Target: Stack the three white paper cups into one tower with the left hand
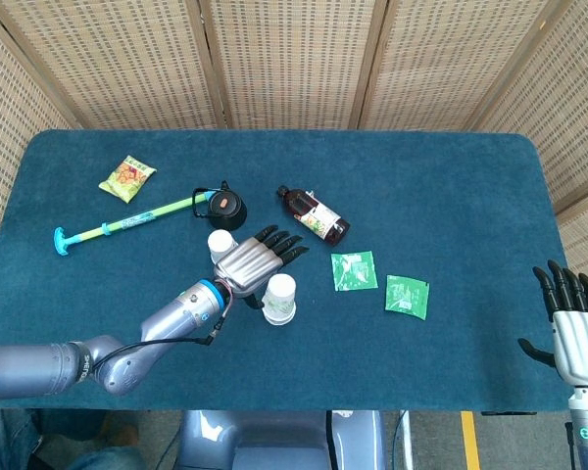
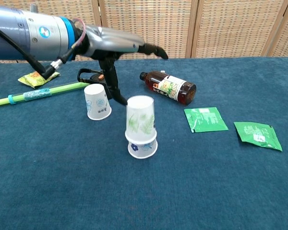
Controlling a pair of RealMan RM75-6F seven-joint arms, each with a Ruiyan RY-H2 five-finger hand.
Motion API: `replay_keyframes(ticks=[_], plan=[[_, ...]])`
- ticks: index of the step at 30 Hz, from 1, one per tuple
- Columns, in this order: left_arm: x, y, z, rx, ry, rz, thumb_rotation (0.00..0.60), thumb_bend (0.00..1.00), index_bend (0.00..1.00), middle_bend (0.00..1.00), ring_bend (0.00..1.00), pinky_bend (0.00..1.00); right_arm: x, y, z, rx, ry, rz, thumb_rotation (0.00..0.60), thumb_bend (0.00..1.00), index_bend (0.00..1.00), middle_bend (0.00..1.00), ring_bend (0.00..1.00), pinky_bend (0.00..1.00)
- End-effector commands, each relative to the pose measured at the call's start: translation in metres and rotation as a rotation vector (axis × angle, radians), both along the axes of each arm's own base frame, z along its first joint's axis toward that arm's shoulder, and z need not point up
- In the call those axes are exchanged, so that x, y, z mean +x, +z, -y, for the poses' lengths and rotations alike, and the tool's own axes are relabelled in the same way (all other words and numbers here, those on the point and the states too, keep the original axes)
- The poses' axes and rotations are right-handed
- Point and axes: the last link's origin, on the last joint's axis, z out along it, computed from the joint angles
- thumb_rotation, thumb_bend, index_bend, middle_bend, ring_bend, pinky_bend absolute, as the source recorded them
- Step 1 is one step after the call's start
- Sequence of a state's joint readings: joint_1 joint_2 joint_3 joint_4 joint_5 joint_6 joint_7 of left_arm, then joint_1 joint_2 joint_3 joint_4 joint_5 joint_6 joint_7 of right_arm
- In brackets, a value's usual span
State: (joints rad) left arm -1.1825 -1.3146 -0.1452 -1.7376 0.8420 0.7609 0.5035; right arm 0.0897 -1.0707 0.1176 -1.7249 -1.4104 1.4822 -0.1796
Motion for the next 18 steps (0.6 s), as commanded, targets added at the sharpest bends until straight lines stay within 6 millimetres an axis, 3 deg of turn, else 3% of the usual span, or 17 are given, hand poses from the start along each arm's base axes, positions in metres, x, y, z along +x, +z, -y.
replay_keyframes(ticks=[1,7,10,13,18], plan=[[-0.006,0.010,-0.014,0.077,0.000,0.001,0.600,0.00,0.00,0.00,0.00,0.00,0.000,0.000,0.000,0.002,-0.001,-0.001,0.600,0.00,0.00,0.00,0.00,0.00],[-0.032,0.014,-0.046,0.157,0.101,-0.027,0.600,0.00,0.00,0.00,0.00,0.01,-0.001,-0.001,0.001,0.005,-0.008,-0.001,0.600,0.00,0.00,0.00,0.00,0.00],[-0.052,0.010,-0.063,0.199,0.158,-0.056,0.600,0.00,0.01,0.00,0.00,0.06,-0.002,-0.001,0.002,0.007,-0.012,-0.002,0.600,0.00,0.00,0.00,0.00,0.00],[-0.066,0.007,-0.071,0.209,0.195,-0.064,0.600,0.00,0.10,0.02,0.03,0.13,-0.003,-0.001,0.003,0.007,-0.013,-0.002,0.600,0.00,0.00,0.00,0.00,0.00],[-0.092,0.000,-0.080,0.215,0.248,-0.069,0.600,0.00,0.27,0.15,0.16,0.24,-0.004,-0.002,0.003,0.009,-0.021,-0.004,0.600,0.00,0.00,0.00,0.00,0.00]])
